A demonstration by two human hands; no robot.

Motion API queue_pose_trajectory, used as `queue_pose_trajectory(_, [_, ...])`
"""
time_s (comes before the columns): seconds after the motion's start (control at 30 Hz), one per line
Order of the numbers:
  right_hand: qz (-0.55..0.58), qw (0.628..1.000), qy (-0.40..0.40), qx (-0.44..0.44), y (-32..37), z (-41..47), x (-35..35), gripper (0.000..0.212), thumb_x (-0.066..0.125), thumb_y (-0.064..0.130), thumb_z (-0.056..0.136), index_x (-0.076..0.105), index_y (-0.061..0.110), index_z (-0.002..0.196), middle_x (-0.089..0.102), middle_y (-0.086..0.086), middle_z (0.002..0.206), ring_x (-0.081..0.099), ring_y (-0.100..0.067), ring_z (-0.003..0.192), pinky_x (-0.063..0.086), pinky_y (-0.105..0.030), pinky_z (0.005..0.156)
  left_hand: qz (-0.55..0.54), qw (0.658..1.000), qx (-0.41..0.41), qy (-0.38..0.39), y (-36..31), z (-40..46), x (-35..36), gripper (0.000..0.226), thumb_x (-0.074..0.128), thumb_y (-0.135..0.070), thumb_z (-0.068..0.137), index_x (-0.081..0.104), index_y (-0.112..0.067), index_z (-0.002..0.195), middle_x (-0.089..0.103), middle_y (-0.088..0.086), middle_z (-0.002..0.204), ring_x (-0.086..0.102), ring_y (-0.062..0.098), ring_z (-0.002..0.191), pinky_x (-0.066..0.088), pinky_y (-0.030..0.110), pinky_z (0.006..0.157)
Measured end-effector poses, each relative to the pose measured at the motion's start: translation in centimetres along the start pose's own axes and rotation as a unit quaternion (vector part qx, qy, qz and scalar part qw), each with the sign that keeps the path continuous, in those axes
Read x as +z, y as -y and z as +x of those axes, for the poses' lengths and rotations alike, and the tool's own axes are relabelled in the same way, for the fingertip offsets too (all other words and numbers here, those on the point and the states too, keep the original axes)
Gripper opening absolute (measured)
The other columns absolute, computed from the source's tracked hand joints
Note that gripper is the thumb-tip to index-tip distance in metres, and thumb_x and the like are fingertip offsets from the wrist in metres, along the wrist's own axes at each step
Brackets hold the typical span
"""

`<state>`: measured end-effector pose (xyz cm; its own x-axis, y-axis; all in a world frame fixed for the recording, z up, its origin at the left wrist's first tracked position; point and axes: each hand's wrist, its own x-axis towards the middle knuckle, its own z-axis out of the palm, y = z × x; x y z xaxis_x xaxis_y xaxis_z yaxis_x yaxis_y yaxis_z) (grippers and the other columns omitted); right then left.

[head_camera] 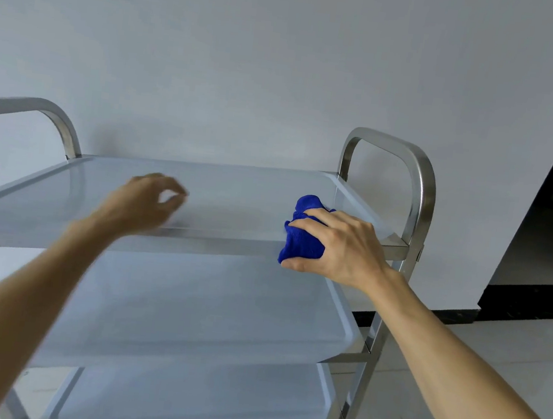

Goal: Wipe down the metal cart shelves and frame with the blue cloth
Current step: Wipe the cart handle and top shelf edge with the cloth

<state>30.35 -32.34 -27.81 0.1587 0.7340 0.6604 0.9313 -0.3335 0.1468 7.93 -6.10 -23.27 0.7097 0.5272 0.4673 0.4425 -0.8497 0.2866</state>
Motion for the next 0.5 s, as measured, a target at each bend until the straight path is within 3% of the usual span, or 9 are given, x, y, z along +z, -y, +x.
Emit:
queue_pose_trajectory(0.1, [-0.001,1.0,-0.017,-0.013,0.6,0.2,0.2,0.069,0.055,0.085,0.07,0.066,0.037,0.119,0.065,0.013,0.124,0.066,-0.021,0.098,0.053,-0.032,0.068,-0.021,0.998,0.033,0.053,-5.0,0.9,3.2,0.032,0.05,-0.039,0.098,0.06,-0.031,0.126,0.055,-0.002,0.14,0.051,0.024,0.128,0.037,0.038,0.108])
queue_pose_trajectory(0.23, [-0.011,1.0,-0.026,0.005,1.8,0.6,0.4,0.073,0.05,0.088,0.068,0.066,0.037,0.118,0.064,0.012,0.124,0.065,-0.023,0.095,0.052,-0.033,0.07,0.019,0.988,-0.001,0.151,-6.0,1.6,5.8,0.044,0.02,-0.048,0.101,0.044,-0.044,0.138,0.04,-0.02,0.15,0.036,0.011,0.138,0.024,0.035,0.11])
queue_pose_trajectory(0.37, [-0.014,0.999,-0.014,0.038,4.8,2.1,1.2,0.078,0.034,0.091,0.071,0.065,0.036,0.118,0.061,0.012,0.128,0.062,-0.025,0.1,0.049,-0.037,0.08,0.037,0.987,-0.009,0.159,-5.6,1.9,6.0,0.044,0.02,-0.044,0.1,0.043,-0.045,0.137,0.04,-0.022,0.15,0.036,0.009,0.137,0.026,0.036,0.109])
queue_pose_trajectory(0.5, [0.001,0.998,-0.067,-0.015,4.3,1.8,1.4,0.069,0.05,0.085,0.072,0.069,0.034,0.114,0.066,0.009,0.119,0.064,-0.024,0.087,0.051,-0.034,0.067,0.052,0.985,-0.013,0.163,-4.9,1.6,5.3,0.042,0.021,-0.046,0.1,0.038,-0.053,0.138,0.036,-0.029,0.149,0.033,0.006,0.139,0.028,0.037,0.108])
